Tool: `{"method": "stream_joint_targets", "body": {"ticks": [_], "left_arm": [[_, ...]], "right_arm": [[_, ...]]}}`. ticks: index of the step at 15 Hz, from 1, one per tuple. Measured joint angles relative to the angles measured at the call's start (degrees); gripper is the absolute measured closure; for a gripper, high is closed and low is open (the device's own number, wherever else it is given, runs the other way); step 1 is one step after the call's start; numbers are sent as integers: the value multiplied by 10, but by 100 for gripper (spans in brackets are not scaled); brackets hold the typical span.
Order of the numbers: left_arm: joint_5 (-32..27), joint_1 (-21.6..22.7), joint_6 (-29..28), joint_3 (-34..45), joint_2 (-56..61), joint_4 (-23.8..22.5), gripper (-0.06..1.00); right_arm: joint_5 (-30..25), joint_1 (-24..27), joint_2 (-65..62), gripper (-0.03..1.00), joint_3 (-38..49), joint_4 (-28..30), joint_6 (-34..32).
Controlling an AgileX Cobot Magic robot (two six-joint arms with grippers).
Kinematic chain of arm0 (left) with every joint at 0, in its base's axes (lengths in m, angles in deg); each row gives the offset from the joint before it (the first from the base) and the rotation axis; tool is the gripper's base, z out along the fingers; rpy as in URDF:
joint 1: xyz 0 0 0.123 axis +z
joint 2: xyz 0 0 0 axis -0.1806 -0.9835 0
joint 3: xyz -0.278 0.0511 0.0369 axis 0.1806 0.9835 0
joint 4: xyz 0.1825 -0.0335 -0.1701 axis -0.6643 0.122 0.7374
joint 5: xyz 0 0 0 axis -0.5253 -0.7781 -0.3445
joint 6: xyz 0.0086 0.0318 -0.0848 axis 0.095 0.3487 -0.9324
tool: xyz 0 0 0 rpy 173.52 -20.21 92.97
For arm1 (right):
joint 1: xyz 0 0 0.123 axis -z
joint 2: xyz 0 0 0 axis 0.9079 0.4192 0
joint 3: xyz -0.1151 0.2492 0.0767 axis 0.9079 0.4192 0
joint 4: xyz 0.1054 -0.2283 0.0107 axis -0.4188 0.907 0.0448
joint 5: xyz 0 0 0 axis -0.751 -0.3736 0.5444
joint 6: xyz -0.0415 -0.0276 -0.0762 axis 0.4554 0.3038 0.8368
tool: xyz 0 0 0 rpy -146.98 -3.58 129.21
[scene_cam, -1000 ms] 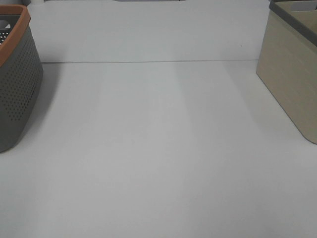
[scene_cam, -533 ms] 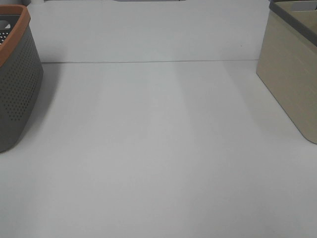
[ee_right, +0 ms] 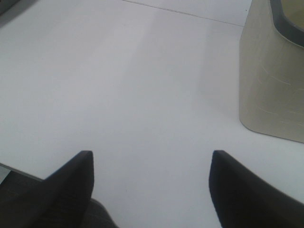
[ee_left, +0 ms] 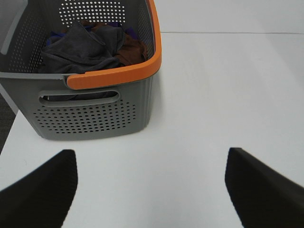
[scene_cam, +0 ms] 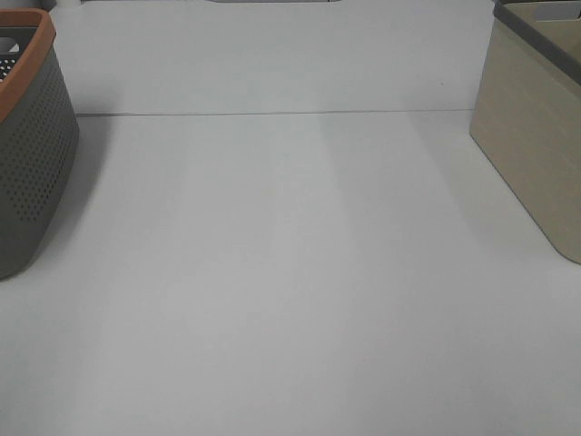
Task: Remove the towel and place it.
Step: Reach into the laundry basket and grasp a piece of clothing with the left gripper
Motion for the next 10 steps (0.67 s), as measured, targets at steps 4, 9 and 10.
{"method": "stream_joint_targets", "body": {"ticks": [4, 9, 10], "left_arm": [[1, 0, 21, -72, -130, -13, 16], [6, 0, 0, -173, -297, -64, 16], [13, 0, -29, -194, -327, -81, 16]], "right_arm": [[0, 0, 0, 28, 0, 0, 0], [0, 0, 0, 28, 0, 0, 0], [0, 0, 0, 28, 0, 0, 0]]}}
